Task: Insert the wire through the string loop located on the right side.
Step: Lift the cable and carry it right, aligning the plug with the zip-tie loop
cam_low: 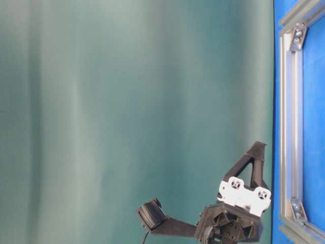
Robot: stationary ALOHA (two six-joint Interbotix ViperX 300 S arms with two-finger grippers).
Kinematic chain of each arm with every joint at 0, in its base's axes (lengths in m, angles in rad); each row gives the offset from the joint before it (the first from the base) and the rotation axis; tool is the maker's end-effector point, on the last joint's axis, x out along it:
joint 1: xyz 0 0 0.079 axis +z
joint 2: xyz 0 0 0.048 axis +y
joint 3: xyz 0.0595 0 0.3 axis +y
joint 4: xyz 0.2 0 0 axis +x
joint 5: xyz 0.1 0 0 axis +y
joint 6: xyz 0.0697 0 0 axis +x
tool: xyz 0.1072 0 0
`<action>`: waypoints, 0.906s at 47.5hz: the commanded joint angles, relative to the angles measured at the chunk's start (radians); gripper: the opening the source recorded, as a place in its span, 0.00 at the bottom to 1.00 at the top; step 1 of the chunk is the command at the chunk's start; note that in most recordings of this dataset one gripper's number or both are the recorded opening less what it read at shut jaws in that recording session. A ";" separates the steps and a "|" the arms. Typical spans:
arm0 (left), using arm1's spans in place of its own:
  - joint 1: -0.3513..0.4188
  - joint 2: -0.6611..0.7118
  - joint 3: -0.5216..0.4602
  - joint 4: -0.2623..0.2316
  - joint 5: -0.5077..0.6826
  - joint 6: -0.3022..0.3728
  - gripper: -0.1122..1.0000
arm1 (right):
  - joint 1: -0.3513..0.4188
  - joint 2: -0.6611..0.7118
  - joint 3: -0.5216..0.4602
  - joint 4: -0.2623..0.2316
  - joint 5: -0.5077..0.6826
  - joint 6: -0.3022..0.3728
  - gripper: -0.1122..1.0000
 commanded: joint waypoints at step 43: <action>-0.009 -0.034 -0.009 0.006 -0.005 0.000 0.10 | -0.170 0.017 -0.009 0.002 -0.032 -0.002 0.07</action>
